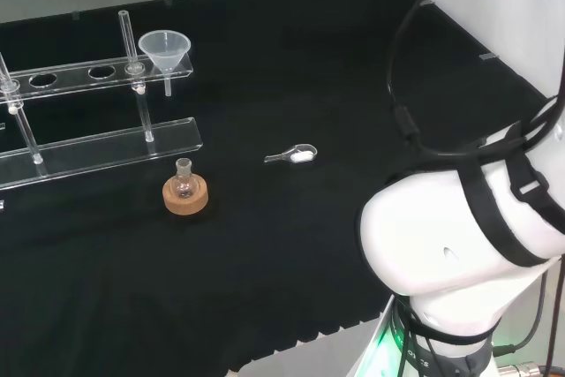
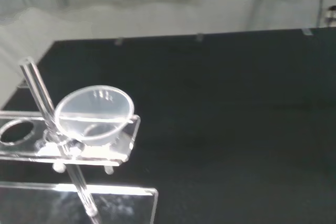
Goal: Pick up the funnel from the transparent funnel stand.
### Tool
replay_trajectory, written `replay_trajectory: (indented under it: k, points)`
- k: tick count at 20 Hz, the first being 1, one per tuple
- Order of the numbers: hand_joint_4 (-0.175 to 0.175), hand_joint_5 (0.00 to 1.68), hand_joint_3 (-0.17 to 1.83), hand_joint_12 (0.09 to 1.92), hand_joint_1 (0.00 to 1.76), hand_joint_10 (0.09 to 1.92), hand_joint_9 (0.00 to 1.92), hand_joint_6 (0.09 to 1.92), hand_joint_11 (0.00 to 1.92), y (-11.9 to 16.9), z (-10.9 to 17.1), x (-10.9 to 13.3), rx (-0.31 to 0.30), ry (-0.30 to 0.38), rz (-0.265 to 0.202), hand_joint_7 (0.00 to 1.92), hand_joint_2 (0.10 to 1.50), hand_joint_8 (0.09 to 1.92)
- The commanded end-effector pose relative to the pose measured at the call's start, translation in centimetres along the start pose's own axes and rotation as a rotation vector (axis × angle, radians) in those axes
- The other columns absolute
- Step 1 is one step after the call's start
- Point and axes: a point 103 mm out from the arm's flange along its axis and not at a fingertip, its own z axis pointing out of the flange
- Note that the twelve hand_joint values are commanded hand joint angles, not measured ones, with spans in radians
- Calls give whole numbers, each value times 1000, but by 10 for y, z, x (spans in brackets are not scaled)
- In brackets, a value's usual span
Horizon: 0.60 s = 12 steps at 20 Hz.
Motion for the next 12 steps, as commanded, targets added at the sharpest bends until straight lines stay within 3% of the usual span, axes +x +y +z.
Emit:
replay_trajectory:
  k: [1, 4, 8, 12]
  points:
    - [59, 0, 117, 87, 216, 87, 0, 87, 0, 25, 20, -13, -15, 53, -85, 0, 601, 87]
    - [55, 0, 114, 87, 222, 87, 0, 87, 0, 32, 30, -38, 10, 34, -155, 0, 603, 87]
    - [52, 0, 112, 87, 231, 87, 0, 87, 0, 44, 42, -18, 31, 3, -180, 0, 608, 87]
    - [49, 0, 110, 87, 240, 87, 0, 87, 0, 56, 55, 8, 53, -18, -175, 0, 612, 87]
